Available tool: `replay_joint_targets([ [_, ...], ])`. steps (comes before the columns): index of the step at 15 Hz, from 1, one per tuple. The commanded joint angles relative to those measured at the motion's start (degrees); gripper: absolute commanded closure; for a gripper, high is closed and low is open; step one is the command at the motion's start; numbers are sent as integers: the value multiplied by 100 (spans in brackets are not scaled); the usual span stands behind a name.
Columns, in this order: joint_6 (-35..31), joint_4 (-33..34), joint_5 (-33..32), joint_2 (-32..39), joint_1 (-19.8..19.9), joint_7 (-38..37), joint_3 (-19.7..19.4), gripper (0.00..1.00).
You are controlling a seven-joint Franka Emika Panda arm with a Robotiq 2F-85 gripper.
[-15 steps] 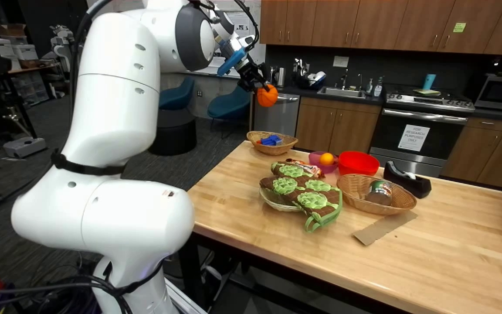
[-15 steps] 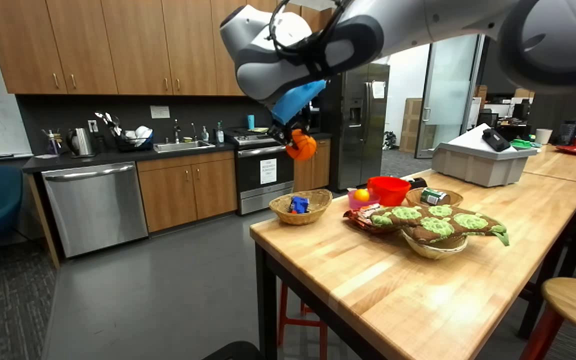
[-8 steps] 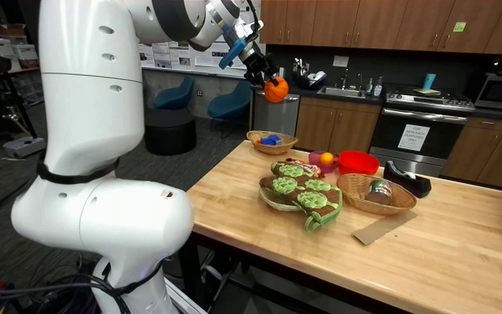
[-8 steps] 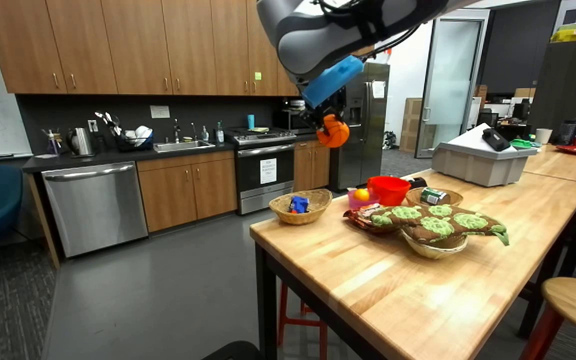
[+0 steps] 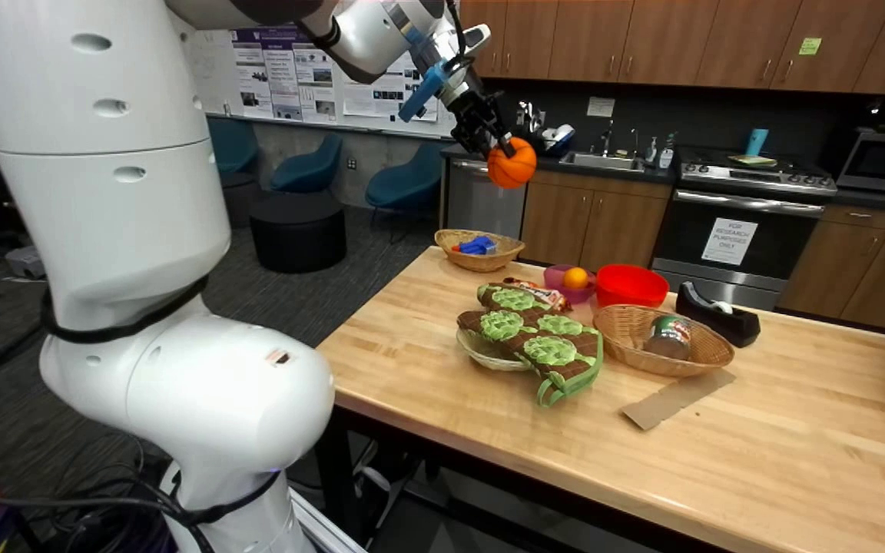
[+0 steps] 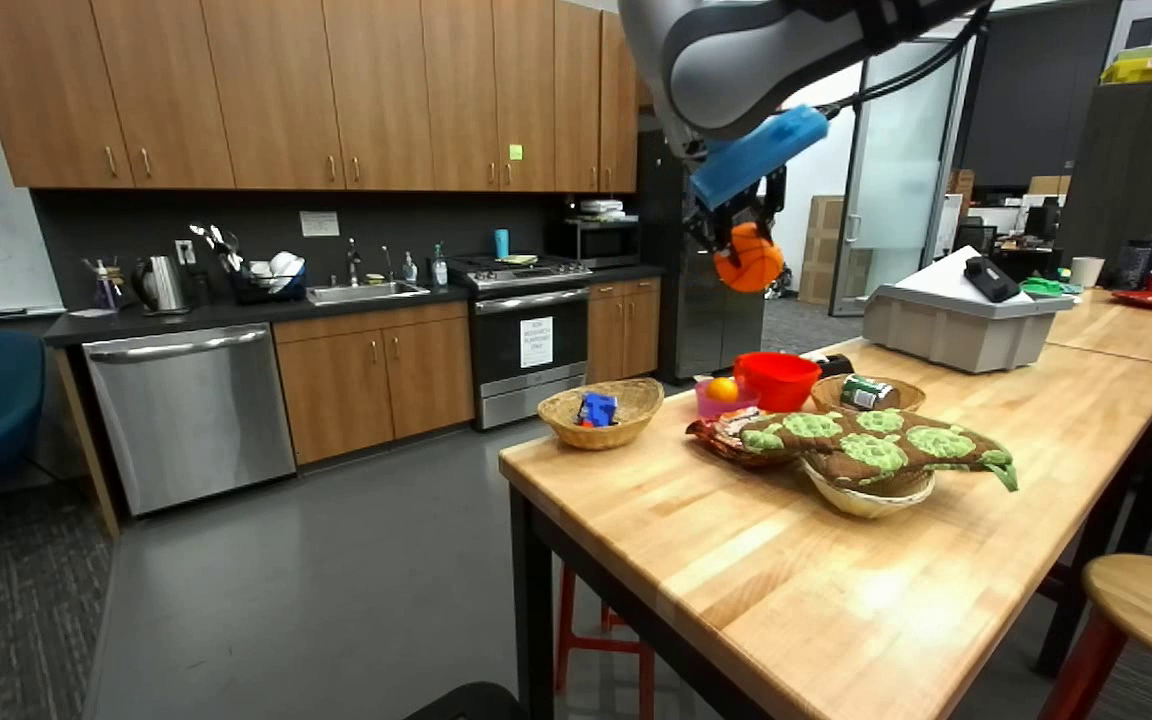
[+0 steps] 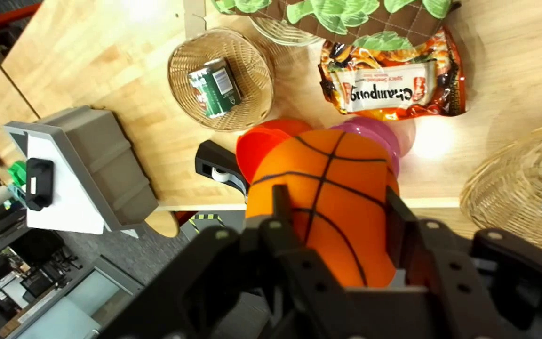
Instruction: Pick up the small ball and put it into the red bowl
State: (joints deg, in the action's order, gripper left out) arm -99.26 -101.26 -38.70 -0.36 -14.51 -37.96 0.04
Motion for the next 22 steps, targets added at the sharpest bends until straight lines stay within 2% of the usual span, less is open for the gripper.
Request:
replay_joint_targets([
  [1,-296,-535,18,-476,470,-80,193,78],
  [3,-330,-416,45,-371,647,123,206,78],
  [6,-262,127,108,31,832,527,196,78],
  [15,348,2795,494,1682,1082,2272,-44,78],
  [22,1050,4179,1022,2373,1204,2717,-364,78],
])
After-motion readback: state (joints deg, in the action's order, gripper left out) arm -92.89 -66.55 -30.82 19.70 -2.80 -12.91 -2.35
